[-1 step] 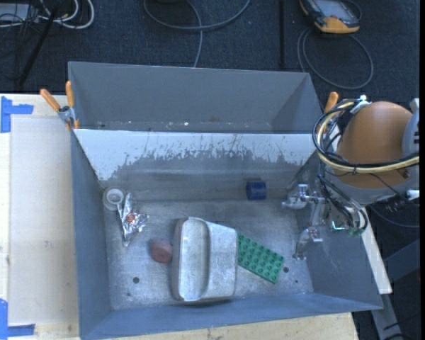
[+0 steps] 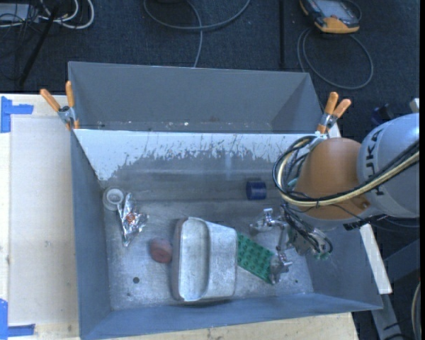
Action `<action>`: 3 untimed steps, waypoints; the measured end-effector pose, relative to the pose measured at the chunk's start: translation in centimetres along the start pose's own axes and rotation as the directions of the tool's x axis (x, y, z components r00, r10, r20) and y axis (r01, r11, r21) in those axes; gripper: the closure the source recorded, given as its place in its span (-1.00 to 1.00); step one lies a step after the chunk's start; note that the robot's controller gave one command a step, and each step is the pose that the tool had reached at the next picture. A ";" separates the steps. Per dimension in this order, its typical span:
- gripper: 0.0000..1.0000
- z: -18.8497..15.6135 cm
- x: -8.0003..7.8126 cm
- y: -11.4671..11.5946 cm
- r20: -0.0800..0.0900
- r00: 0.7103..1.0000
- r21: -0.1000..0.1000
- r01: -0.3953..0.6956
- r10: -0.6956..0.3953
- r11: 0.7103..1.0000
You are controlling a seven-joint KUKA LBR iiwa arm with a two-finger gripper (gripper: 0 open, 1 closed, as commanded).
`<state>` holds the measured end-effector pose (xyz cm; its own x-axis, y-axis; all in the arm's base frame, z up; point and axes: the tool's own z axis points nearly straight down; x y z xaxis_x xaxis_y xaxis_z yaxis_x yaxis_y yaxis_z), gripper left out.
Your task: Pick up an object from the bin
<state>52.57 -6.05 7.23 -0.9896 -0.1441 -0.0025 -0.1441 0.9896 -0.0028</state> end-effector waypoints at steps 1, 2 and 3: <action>-1.00 -0.2 2.6 1.4 0.011 0.993 0.000 -0.117 0.117 0.993; 1.00 -0.4 2.7 1.4 0.002 0.993 0.000 -0.114 0.114 0.993; 1.00 -17.8 0.9 -0.7 0.005 0.980 0.000 0.201 -0.201 0.980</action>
Offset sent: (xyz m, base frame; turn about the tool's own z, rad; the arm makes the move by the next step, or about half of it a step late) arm -0.0322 0.0117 -0.0023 0.1156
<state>51.70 -6.86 25.07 -0.9403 -0.3404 -0.0071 -0.3404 0.9403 -0.0033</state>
